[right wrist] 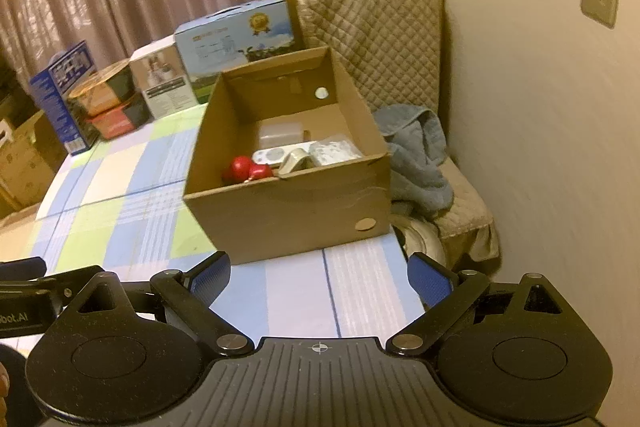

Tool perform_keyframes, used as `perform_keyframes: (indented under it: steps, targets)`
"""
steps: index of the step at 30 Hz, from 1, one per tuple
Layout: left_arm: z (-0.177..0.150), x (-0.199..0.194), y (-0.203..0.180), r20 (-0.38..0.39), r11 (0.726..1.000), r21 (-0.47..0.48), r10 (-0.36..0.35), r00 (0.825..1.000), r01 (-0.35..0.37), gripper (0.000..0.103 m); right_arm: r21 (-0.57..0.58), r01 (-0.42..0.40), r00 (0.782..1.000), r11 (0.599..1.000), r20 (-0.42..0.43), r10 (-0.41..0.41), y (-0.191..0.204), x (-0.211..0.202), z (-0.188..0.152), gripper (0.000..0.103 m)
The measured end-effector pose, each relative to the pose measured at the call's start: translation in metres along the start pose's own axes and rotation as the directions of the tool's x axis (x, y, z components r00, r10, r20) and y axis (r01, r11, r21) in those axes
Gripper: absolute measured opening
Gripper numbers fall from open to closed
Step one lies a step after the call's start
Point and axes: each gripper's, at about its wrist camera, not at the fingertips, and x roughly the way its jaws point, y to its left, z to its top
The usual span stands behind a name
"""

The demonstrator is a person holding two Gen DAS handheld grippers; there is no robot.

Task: Organize rigid objects

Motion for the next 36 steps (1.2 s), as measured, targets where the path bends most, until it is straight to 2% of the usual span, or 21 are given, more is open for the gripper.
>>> perform_keyframes:
  steps: [4, 9, 36]
  targets:
    - [-0.003, -0.004, 0.002, 0.014, 1.0, 0.003, 0.024, 1.0, -0.024, 0.102, -0.041, 0.0, 1.0, 0.999, 0.001, 0.0, 0.008, -0.001, -0.004, 0.093]
    - [-0.006, -0.007, 0.005, 0.026, 0.999, -0.02, 0.041, 0.999, -0.041, 0.102, -0.04, -0.015, 1.0, 0.999, -0.006, 0.015, 0.01, 0.0, -0.008, 0.093]
    - [-0.006, -0.011, 0.009, 0.029, 0.998, -0.044, 0.052, 0.998, -0.05, 0.103, -0.035, -0.029, 0.999, 0.999, -0.018, 0.029, 0.016, 0.002, -0.011, 0.093]
